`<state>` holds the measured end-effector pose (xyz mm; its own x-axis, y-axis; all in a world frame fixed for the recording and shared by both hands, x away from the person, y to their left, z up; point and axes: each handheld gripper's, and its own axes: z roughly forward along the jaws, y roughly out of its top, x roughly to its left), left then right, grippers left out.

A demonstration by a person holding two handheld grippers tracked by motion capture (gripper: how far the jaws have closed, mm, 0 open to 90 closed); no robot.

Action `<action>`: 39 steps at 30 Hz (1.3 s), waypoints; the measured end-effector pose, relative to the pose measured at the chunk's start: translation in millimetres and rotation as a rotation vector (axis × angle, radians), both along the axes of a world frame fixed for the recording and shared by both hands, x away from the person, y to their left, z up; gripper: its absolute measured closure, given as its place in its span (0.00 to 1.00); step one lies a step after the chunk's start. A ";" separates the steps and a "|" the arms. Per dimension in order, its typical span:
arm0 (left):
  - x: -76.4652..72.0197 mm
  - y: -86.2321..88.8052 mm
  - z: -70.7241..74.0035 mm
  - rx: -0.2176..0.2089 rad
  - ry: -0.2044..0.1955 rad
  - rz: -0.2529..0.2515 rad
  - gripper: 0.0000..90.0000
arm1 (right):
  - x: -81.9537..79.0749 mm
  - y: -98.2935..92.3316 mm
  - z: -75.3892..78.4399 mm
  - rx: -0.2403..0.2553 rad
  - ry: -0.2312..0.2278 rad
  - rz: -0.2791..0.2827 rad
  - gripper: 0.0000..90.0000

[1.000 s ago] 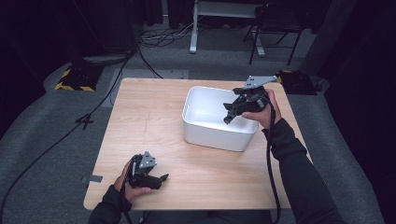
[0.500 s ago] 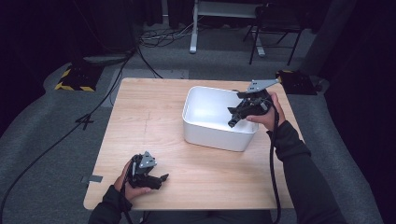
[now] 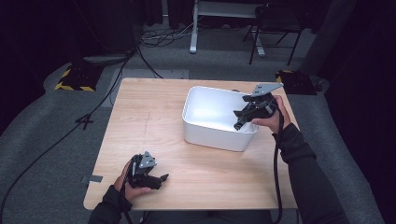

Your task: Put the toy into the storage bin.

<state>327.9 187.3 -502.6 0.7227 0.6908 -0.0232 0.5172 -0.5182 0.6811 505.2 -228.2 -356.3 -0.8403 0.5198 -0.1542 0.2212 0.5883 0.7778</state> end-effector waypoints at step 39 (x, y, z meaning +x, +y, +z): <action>0.0 0.0 0.0 -0.001 0.000 0.000 0.17 | -8.1 -3.9 5.6 -0.175 0.068 0.054 0.27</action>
